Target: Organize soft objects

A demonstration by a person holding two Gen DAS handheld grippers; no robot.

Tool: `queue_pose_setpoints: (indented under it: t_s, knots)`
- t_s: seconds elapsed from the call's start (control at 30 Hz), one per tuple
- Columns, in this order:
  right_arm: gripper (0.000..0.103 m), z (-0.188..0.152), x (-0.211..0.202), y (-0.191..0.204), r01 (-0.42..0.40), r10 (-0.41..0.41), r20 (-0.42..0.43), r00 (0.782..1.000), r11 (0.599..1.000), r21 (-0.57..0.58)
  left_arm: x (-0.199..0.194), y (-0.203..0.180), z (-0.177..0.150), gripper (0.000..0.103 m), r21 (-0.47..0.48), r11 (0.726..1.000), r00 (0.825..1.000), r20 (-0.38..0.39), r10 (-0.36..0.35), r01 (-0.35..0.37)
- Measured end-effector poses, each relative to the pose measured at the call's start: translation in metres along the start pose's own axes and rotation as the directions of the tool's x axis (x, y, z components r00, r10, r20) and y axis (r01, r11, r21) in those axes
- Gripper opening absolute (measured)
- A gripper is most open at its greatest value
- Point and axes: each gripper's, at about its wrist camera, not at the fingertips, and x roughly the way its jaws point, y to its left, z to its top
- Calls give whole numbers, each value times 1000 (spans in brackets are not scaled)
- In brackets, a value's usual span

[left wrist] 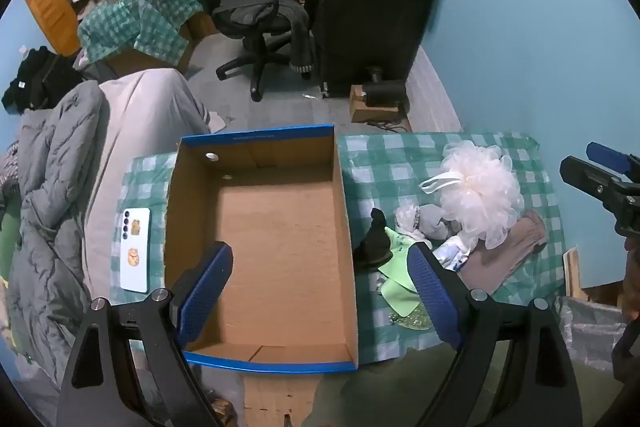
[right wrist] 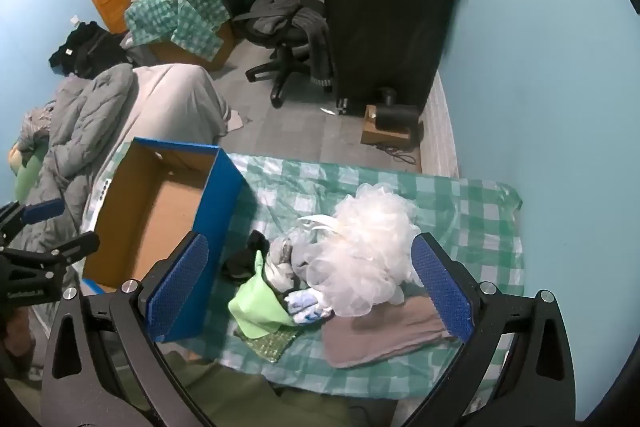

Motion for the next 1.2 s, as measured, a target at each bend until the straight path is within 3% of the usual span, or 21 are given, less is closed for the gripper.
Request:
queue_pose_setpoints:
  t_s: [1.2]
  knots:
    - [101, -2, 0, -5, -14, 14, -11, 1000, 1000, 5, -1, -3, -3, 90, -13, 1000, 1000, 8, 7, -6]
